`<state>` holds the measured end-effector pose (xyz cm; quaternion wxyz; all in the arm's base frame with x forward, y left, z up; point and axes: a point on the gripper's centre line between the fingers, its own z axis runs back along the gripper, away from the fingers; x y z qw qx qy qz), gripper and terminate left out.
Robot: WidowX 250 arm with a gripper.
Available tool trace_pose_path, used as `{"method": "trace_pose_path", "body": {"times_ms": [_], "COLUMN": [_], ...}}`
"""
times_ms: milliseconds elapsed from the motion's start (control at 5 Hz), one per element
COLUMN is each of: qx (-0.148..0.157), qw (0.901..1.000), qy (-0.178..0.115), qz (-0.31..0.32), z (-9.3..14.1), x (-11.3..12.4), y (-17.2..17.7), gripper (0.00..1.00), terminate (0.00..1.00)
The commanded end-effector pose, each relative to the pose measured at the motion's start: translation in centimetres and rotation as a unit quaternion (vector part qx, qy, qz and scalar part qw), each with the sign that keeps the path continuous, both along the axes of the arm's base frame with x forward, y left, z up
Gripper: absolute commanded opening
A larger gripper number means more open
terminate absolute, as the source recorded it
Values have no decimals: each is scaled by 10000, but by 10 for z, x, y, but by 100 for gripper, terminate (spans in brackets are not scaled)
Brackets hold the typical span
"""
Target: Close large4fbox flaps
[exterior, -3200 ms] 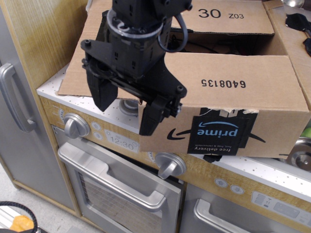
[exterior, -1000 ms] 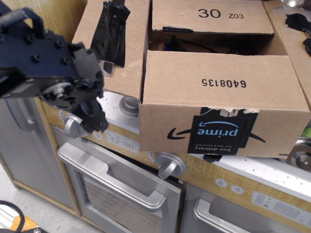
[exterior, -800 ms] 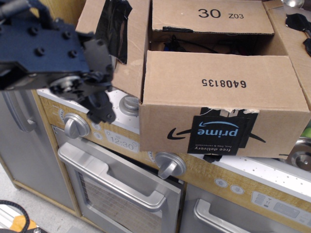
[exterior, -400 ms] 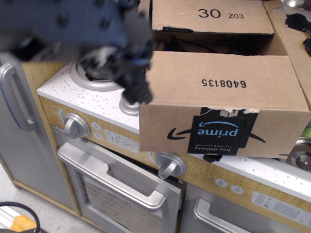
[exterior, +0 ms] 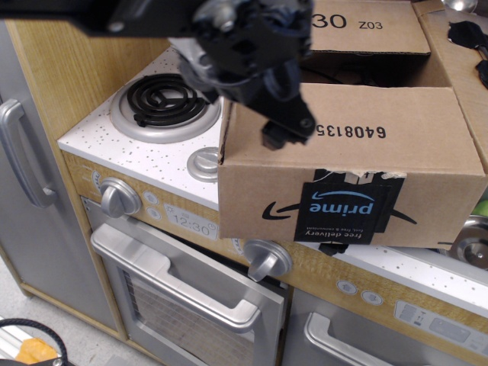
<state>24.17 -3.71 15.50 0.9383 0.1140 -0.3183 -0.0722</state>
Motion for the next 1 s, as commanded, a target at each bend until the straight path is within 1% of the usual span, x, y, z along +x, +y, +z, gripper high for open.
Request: {"method": "trace_pose_path", "body": {"times_ms": [0, 200, 400, 600, 800], "qx": [-680, -1067, -1305, -1464, -1510], "qw": [9975, 9940, 9904, 9871, 9861], "qy": [-54, 98, 238, 422, 477], "qz": [-168, -217, -380, -483, -495], "z": [-1, -14, -30, -53, -65], "x": [15, 23, 29, 31, 28], "y": [-22, -31, -36, -38, -36], "gripper": [100, 100, 100, 100, 100], "terminate": [0, 0, 0, 0, 100]}}
